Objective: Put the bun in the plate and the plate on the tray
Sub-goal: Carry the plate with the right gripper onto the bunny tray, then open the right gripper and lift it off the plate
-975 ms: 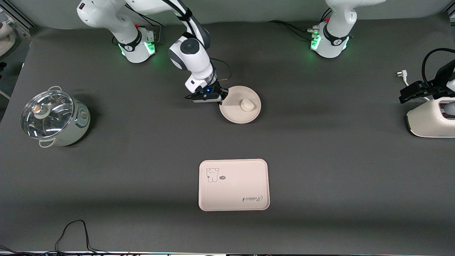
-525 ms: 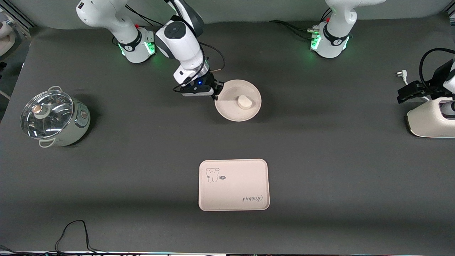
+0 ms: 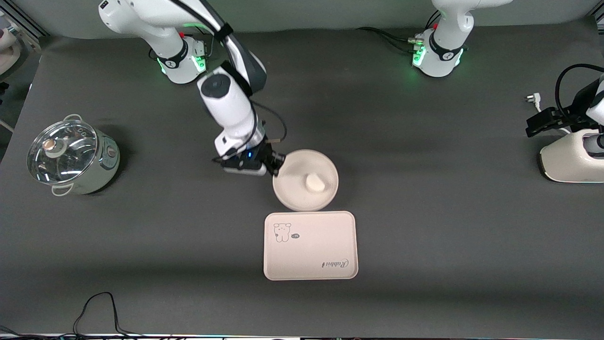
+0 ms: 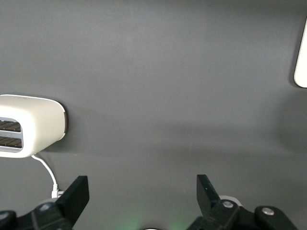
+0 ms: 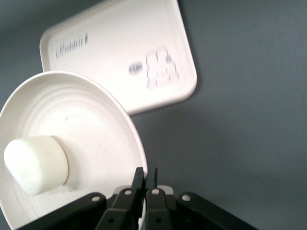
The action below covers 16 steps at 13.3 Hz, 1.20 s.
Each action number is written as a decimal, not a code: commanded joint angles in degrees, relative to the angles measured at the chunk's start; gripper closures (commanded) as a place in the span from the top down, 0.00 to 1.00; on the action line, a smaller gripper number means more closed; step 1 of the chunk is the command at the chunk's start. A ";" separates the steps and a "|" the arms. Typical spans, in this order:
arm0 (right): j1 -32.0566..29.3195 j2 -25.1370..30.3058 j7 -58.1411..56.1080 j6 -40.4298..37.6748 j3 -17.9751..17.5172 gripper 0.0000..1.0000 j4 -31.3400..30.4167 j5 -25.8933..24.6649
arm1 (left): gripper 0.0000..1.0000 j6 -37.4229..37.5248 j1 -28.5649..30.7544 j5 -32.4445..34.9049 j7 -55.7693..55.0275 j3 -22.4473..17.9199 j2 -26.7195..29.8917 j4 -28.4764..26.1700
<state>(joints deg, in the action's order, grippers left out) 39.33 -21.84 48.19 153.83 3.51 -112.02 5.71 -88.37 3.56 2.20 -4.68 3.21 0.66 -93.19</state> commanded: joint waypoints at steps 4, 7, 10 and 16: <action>-4.70 -20.15 -1.16 -9.68 -0.26 0.00 32.53 5.01 | 1.00 0.83 -0.39 -0.35 -1.12 -0.14 0.30 0.29; -5.32 -26.04 -1.08 -9.34 -0.26 0.00 37.57 4.93 | 1.00 0.83 -0.48 -0.35 -1.12 -0.14 0.22 0.29; -5.32 -30.70 -1.16 -8.11 -0.17 0.00 39.76 4.75 | 1.00 0.83 -0.57 -0.35 -1.12 -0.05 0.22 0.29; -5.32 -33.88 -1.16 -5.29 -0.26 0.00 39.33 4.40 | 1.00 0.65 -0.48 -0.35 -1.12 0.30 0.13 0.29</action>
<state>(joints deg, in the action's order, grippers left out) 34.25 -54.64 48.18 148.42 3.50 -74.82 9.15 -88.36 3.41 2.20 -4.73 3.61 0.65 -93.21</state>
